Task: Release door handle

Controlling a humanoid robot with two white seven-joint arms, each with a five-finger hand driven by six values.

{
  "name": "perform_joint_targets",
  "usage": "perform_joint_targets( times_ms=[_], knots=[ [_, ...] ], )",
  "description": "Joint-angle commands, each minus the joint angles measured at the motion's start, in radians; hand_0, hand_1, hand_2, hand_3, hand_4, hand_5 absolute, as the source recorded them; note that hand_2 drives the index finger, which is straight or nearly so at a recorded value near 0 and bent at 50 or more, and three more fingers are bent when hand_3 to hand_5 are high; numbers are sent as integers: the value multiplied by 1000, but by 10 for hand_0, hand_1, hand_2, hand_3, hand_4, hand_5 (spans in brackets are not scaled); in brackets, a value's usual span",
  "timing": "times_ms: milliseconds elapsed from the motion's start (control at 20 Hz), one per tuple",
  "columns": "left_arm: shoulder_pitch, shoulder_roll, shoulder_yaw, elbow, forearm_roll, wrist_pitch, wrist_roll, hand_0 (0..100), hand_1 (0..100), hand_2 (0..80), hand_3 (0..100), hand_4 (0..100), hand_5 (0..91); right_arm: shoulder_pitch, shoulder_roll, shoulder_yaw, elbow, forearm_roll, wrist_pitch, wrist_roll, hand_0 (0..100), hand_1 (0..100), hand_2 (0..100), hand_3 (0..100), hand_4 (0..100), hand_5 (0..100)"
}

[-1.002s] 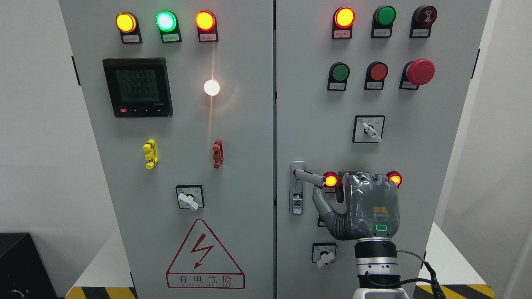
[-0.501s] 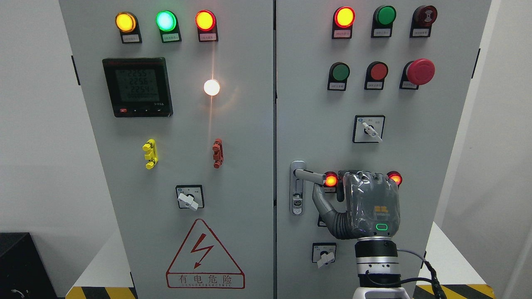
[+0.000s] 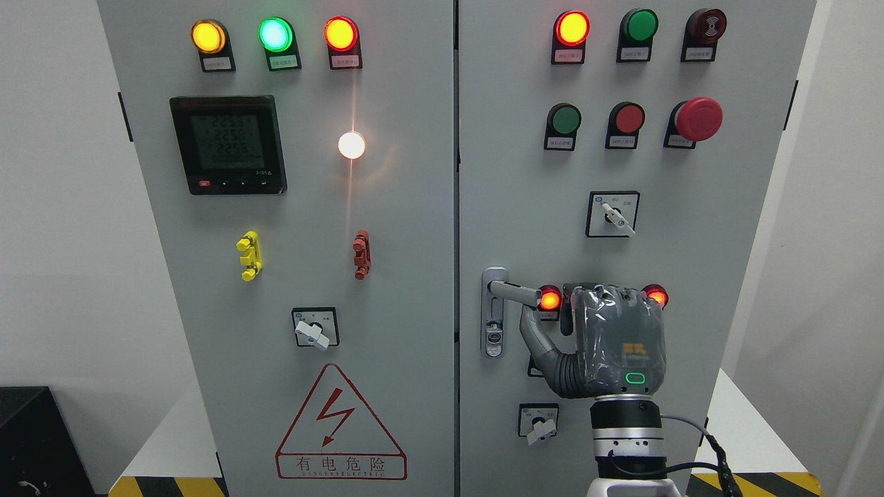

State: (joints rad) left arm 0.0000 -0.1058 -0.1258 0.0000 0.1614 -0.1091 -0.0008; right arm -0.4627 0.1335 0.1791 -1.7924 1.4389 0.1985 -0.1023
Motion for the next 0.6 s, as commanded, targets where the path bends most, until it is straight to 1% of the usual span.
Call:
perform_joint_targets(
  times_ms=[0, 50, 150, 250, 351, 451, 501, 551],
  knots=[
    [-26, 0, 0, 29, 0, 0, 1, 120, 556, 0, 0, 0, 0, 19, 0, 6, -8, 0, -4, -2, 491, 297, 876, 1000, 1000, 1000],
    [-26, 0, 0, 29, 0, 0, 1, 120, 556, 0, 0, 0, 0, 27, 0, 8, -15, 0, -4, -2, 493, 295, 864, 1000, 1000, 1000],
    [-26, 0, 0, 29, 0, 0, 1, 120, 556, 0, 0, 0, 0, 53, -2, 11, -31, 0, -7, -2, 498, 283, 830, 1000, 970, 997],
    [-26, 0, 0, 29, 0, 0, 1, 120, 556, 0, 0, 0, 0, 82, -5, 10, -57, -5, -21, 0, 497, 273, 797, 1000, 951, 971],
    [-26, 0, 0, 29, 0, 0, 1, 120, 556, 0, 0, 0, 0, 113, -6, 5, -73, -5, -42, 1, 493, 264, 738, 999, 925, 937],
    [-26, 0, 0, 29, 0, 0, 1, 120, 556, 0, 0, 0, 0, 140, -9, 0, -90, -5, -68, -2, 484, 254, 656, 874, 861, 847],
    [-26, 0, 0, 29, 0, 0, 1, 120, 556, 0, 0, 0, 0, 153, -9, -1, -100, -5, -77, -2, 482, 252, 625, 845, 836, 815],
    [-26, 0, 0, 29, 0, 0, 1, 120, 556, 0, 0, 0, 0, 160, -9, -1, -114, -6, -86, -4, 478, 247, 580, 782, 786, 733]
  ],
)
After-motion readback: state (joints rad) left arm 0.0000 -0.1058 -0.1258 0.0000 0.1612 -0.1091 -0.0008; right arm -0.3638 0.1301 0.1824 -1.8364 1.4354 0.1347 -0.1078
